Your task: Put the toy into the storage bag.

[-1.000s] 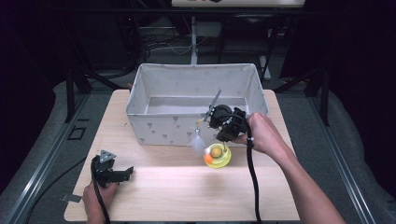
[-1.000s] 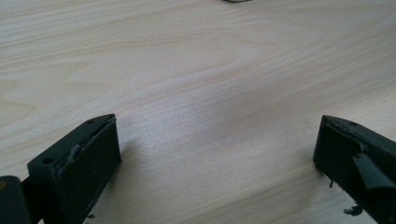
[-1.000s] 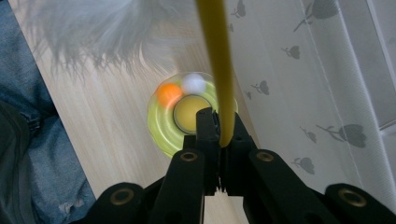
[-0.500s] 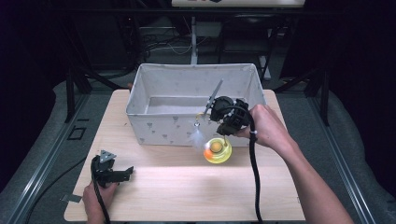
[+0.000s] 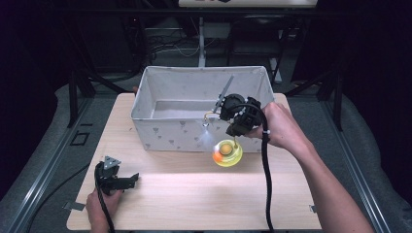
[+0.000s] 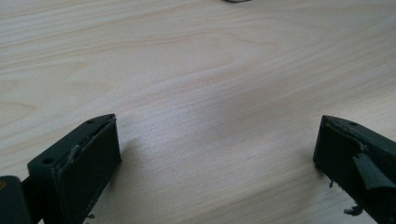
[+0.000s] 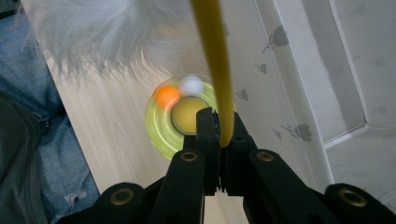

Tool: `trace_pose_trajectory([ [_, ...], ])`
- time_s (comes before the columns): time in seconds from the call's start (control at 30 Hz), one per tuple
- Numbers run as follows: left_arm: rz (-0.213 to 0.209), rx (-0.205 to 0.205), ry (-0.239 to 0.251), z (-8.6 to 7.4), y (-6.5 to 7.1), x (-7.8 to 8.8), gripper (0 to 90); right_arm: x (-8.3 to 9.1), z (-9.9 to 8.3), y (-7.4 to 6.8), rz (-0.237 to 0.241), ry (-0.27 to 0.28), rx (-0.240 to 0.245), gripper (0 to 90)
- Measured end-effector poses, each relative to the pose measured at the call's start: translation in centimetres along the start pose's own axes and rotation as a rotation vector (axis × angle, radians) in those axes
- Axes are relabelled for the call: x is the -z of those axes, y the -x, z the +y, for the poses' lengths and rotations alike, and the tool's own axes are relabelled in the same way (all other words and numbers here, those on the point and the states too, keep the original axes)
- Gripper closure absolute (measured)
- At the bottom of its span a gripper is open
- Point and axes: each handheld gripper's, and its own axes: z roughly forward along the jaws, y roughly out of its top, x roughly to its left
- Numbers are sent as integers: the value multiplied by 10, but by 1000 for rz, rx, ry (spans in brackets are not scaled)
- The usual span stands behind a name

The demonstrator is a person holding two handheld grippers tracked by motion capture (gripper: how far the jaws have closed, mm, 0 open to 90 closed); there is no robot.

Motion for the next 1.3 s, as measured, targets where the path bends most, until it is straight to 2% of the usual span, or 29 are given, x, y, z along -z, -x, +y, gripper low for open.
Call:
trace_pose_trajectory([
  [0.83,0,-1,0,0,0,0,6,21,13,8,21,16,6,882],
  [1.3,-4,-3,-10,0,0,1,6,39,22,15,8,31,0,882],
])
